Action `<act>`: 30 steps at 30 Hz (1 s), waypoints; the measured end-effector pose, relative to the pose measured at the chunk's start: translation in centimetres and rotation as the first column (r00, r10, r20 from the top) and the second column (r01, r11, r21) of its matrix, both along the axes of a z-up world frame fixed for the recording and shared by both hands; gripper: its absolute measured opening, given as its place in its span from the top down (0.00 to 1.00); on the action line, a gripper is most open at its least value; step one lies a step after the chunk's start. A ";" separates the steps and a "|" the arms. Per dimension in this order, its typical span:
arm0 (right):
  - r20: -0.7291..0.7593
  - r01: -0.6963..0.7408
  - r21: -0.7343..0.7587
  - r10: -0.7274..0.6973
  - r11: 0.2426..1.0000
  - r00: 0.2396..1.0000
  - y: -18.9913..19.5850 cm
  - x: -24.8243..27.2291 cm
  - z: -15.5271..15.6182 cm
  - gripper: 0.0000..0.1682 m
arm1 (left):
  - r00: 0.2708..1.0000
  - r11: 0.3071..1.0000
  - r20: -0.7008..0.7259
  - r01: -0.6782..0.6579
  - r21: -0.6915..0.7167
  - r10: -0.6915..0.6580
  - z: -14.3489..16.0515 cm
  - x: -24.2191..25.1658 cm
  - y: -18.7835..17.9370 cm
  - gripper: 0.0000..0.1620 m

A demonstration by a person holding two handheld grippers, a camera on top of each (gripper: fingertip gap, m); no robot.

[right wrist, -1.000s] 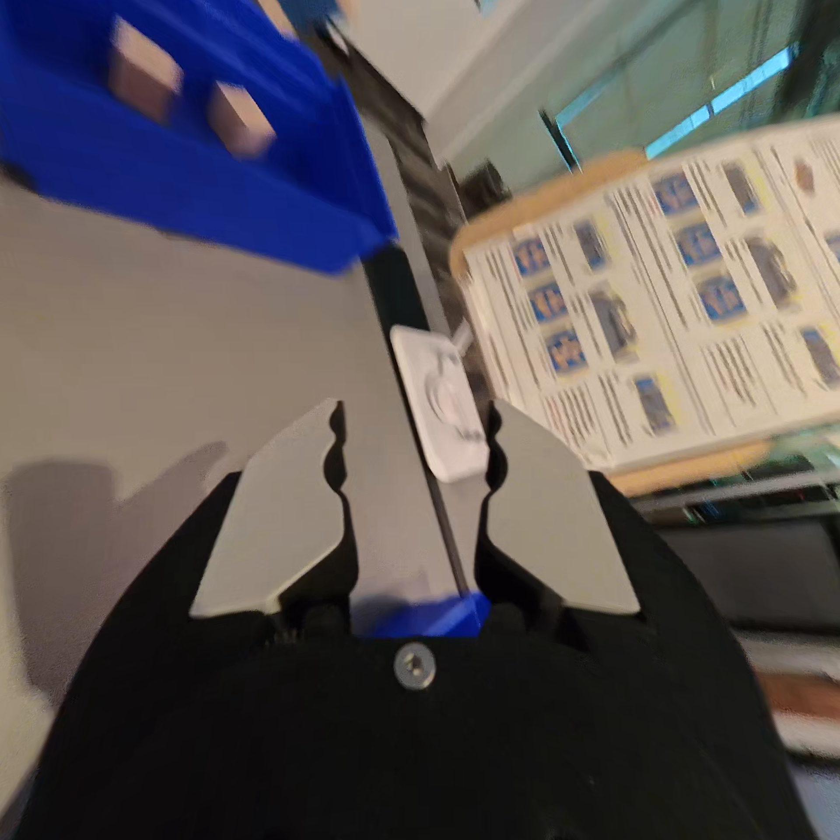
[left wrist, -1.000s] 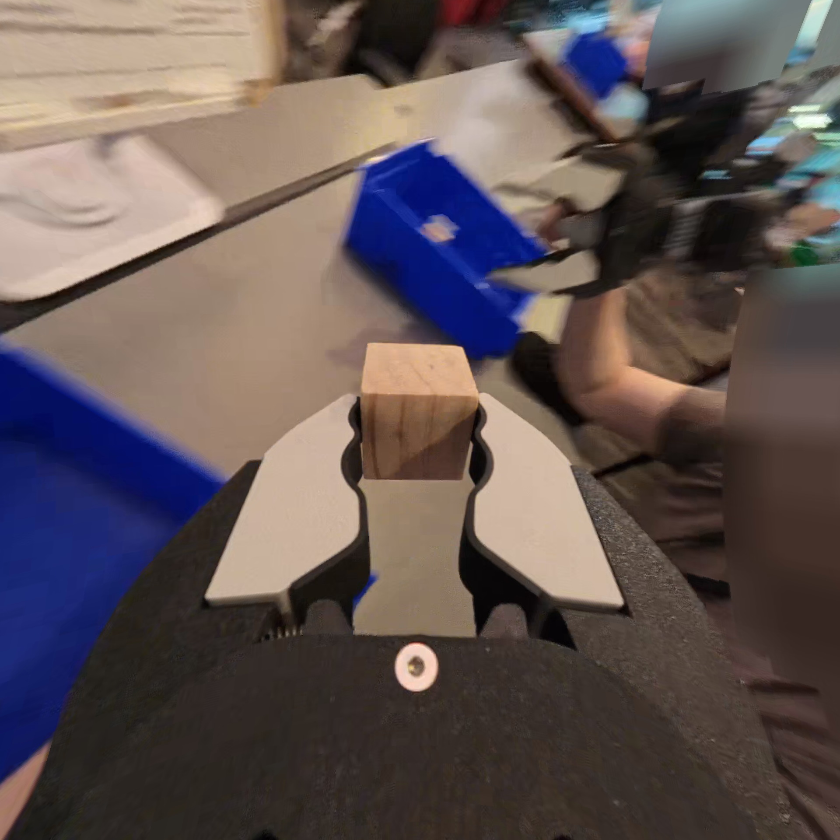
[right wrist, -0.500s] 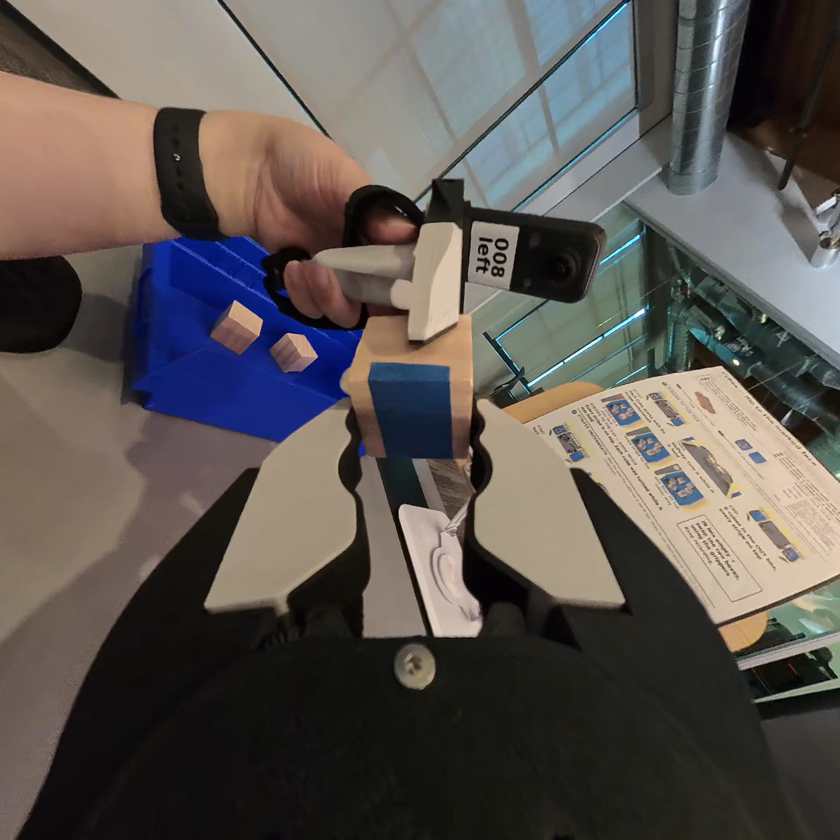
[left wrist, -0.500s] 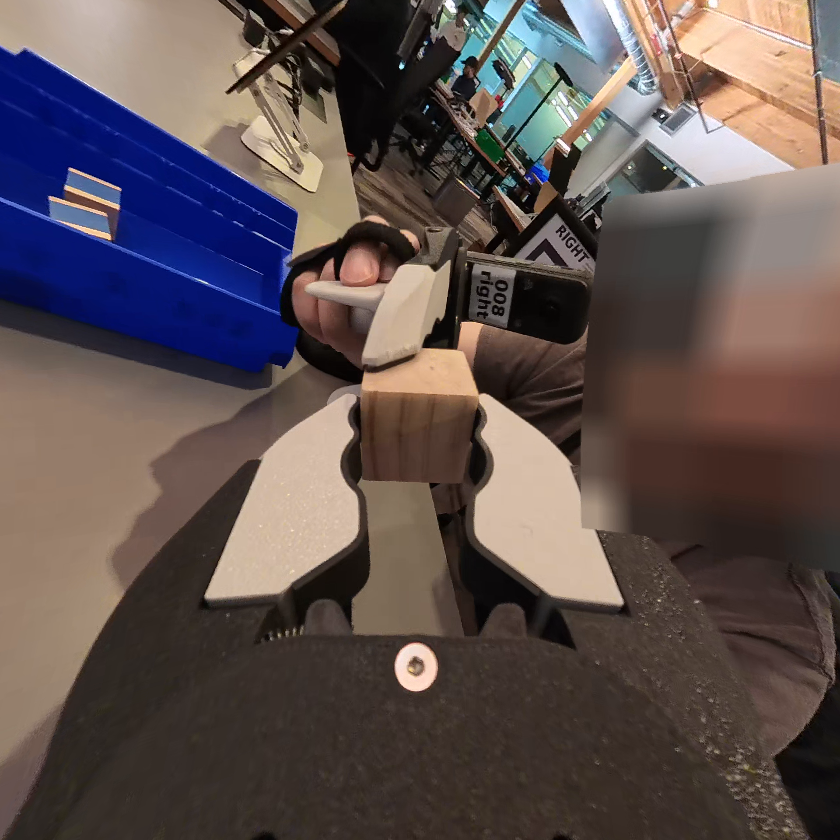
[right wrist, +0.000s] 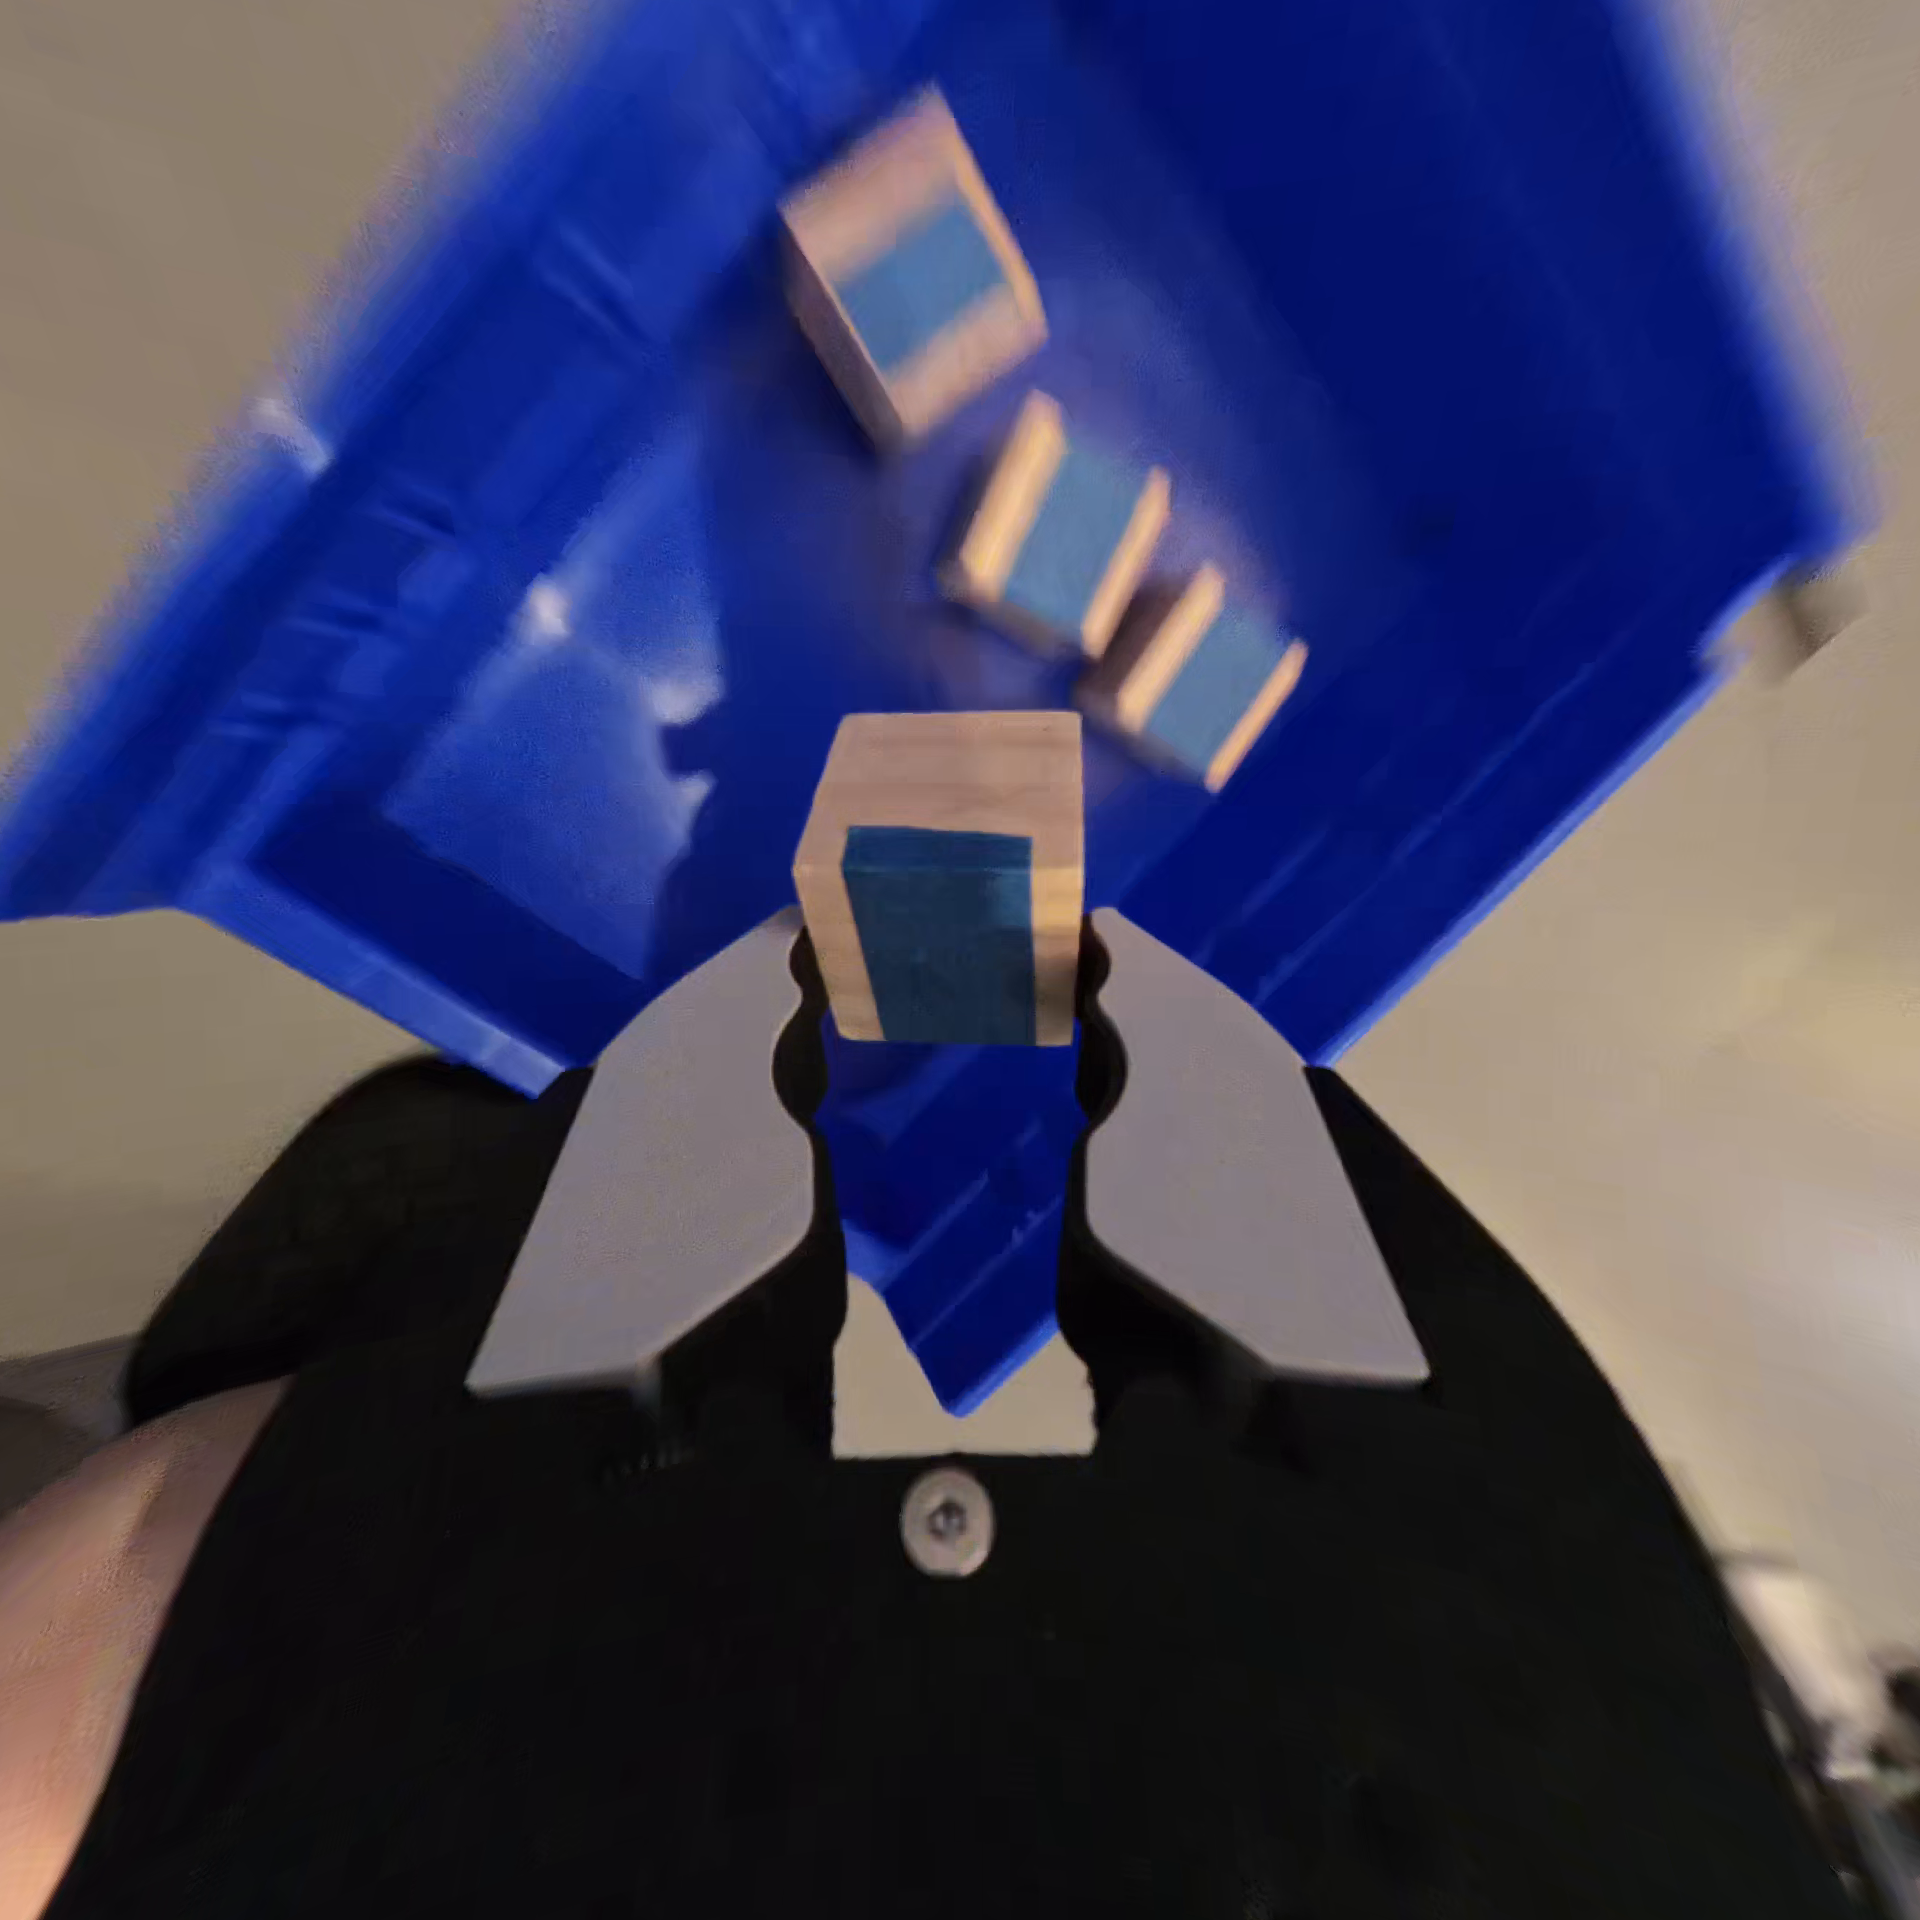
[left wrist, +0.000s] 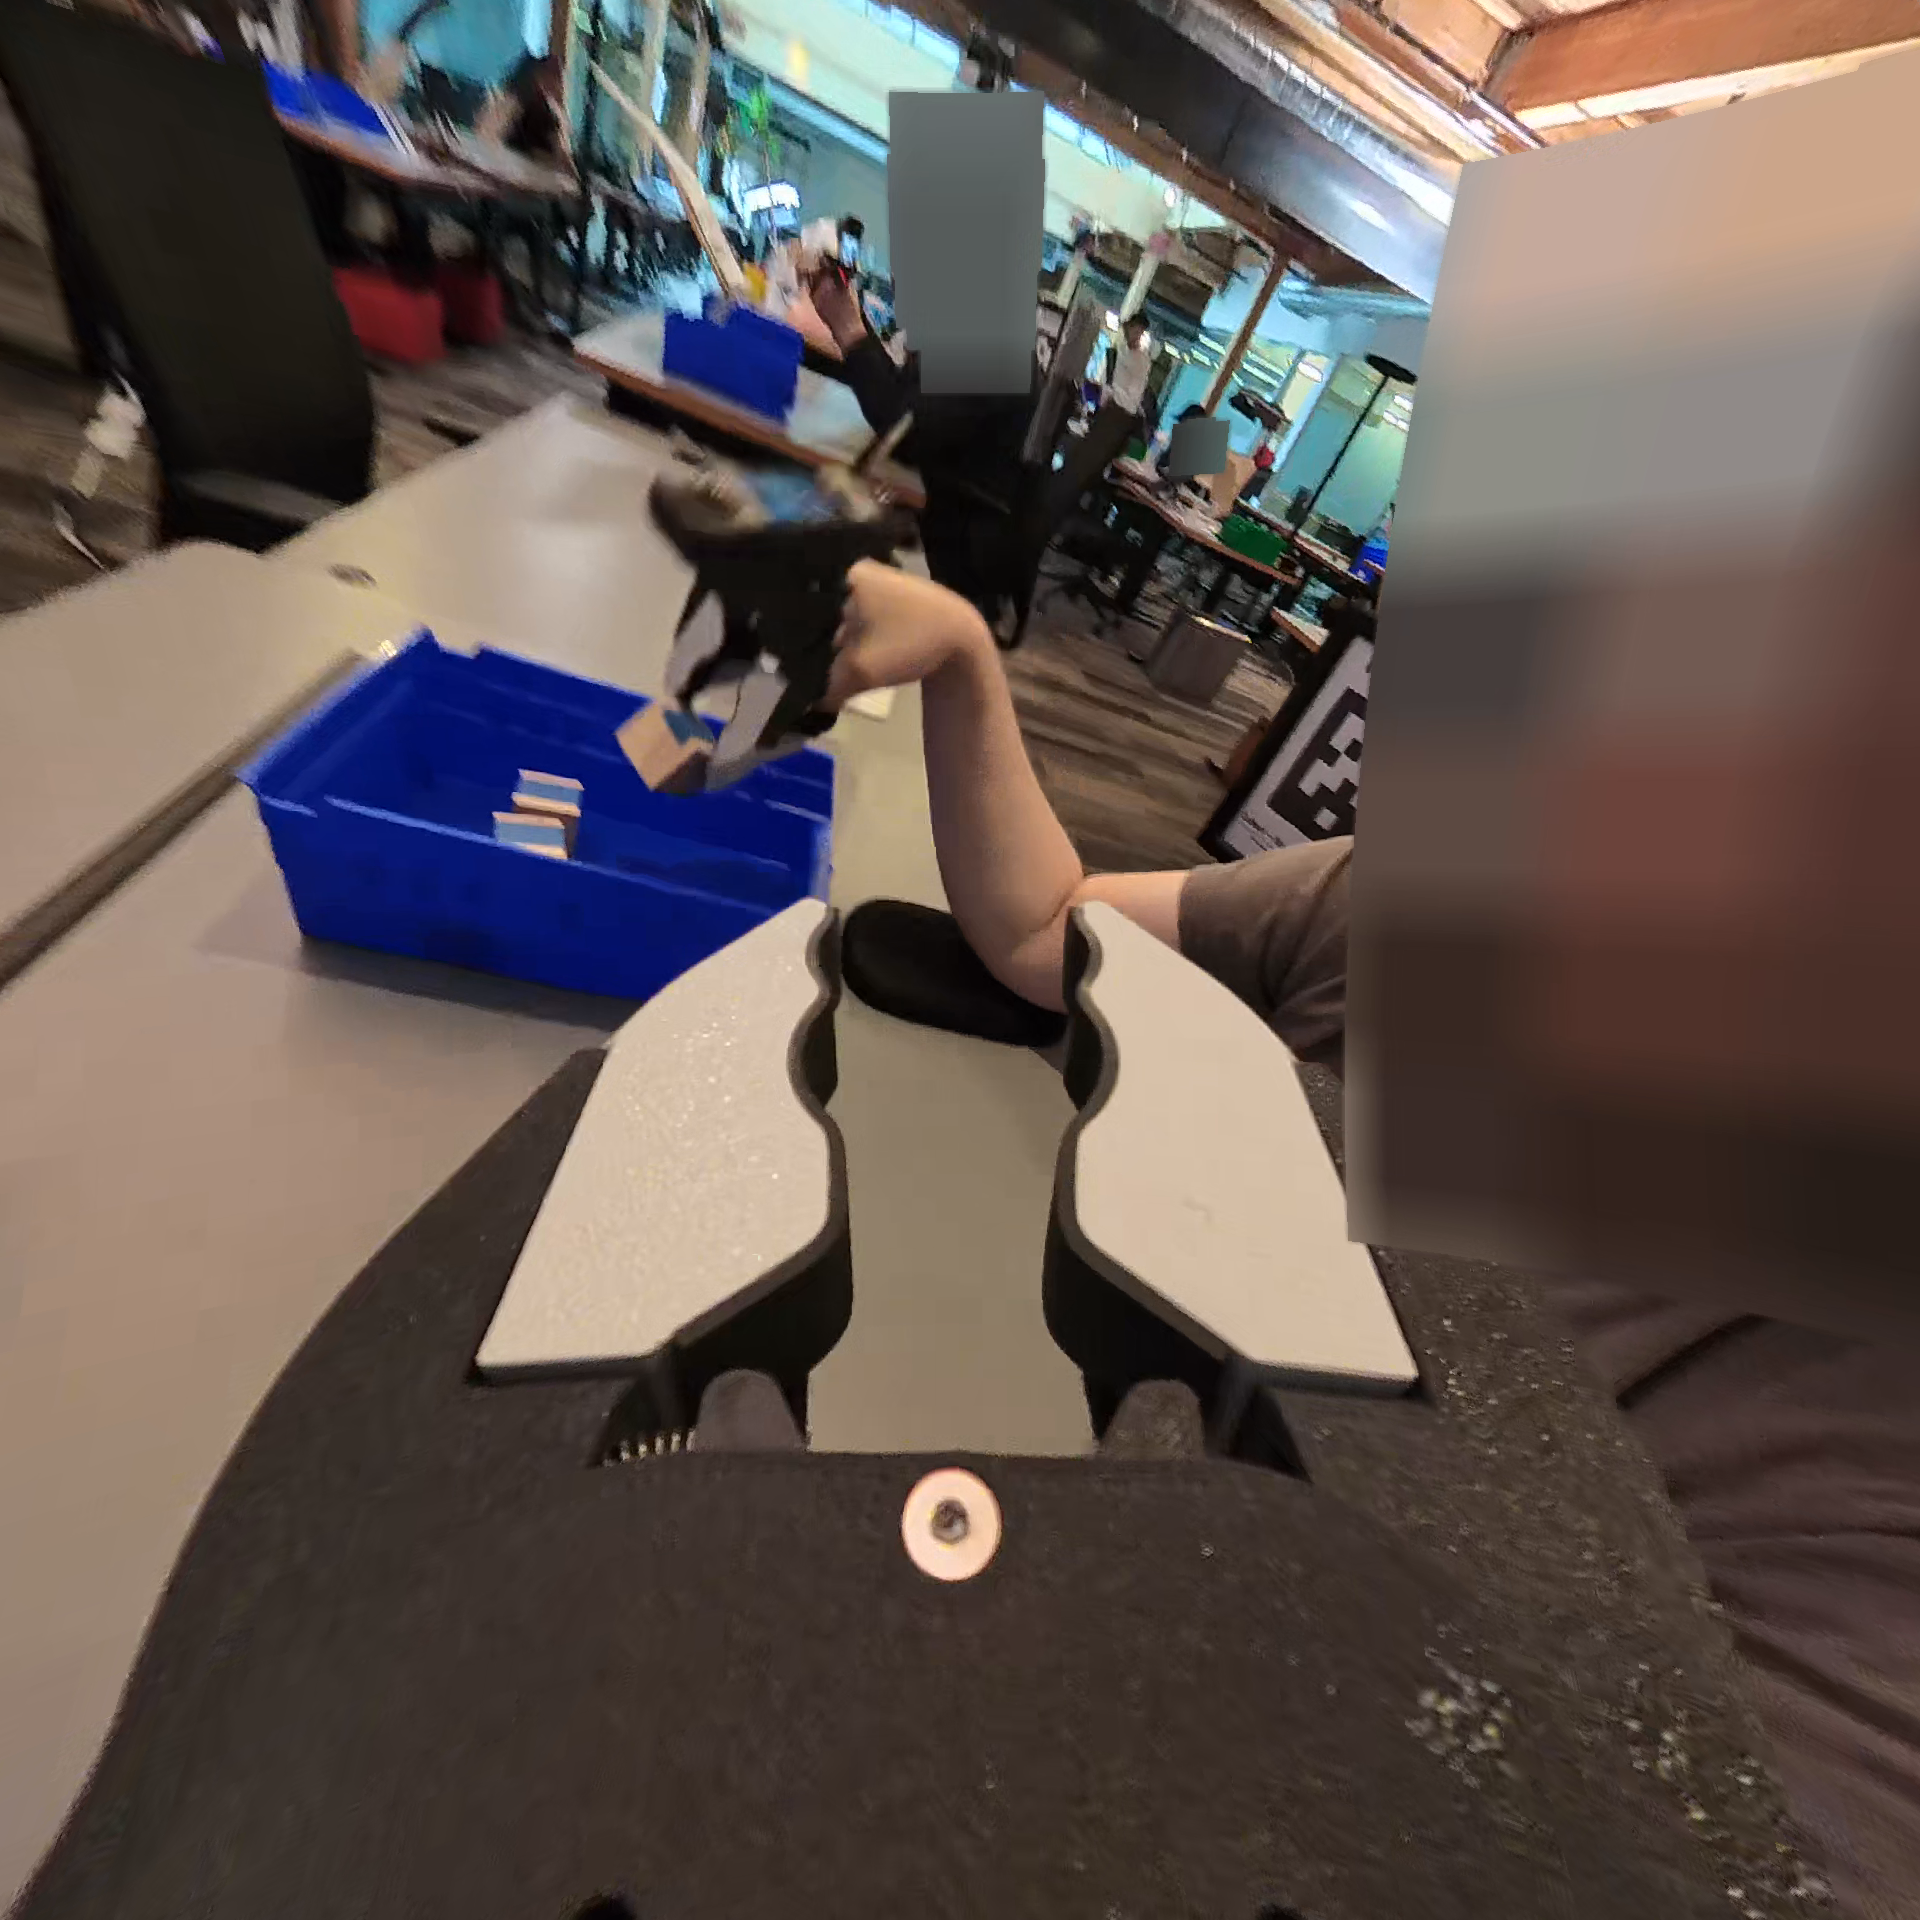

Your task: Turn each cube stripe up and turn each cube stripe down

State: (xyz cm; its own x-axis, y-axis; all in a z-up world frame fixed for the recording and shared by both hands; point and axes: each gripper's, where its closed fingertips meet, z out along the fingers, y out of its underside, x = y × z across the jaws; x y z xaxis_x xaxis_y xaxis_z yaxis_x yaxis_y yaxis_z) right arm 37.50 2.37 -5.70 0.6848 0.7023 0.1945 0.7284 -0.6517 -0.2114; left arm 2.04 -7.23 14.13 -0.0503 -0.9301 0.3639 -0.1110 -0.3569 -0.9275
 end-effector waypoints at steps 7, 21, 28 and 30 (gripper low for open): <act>0.004 0.117 -0.231 -0.119 0.966 0.993 1.1 3.4 -5.8 0.72 | 0.998 0.986 0.043 -0.041 0.161 0.034 2.0 -0.4 -1.9 0.74; 0.190 0.272 -0.356 -0.216 0.894 0.958 0.4 4.2 -9.1 0.71 | 1.000 0.971 0.010 0.006 0.240 -0.009 1.9 0.9 -3.6 0.68; 0.099 0.247 -0.208 -0.231 0.946 0.968 2.5 3.5 -6.9 0.69 | 0.762 0.811 -0.310 -0.454 0.370 0.568 -2.5 -5.9 3.4 0.71; 0.093 0.244 -0.175 -0.230 0.954 0.969 2.7 3.5 -6.1 0.69 | 0.549 0.702 -0.437 -0.564 0.435 0.712 -4.8 -10.1 5.4 0.69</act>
State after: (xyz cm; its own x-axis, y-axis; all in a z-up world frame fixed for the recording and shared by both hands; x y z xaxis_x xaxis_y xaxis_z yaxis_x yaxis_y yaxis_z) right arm 40.97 5.10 -11.84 0.8249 0.5497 0.1321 0.5572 -0.8300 -0.0254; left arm -8.08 -1.80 9.36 0.7211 -0.6861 -0.0966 -0.4322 -0.3364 -0.8367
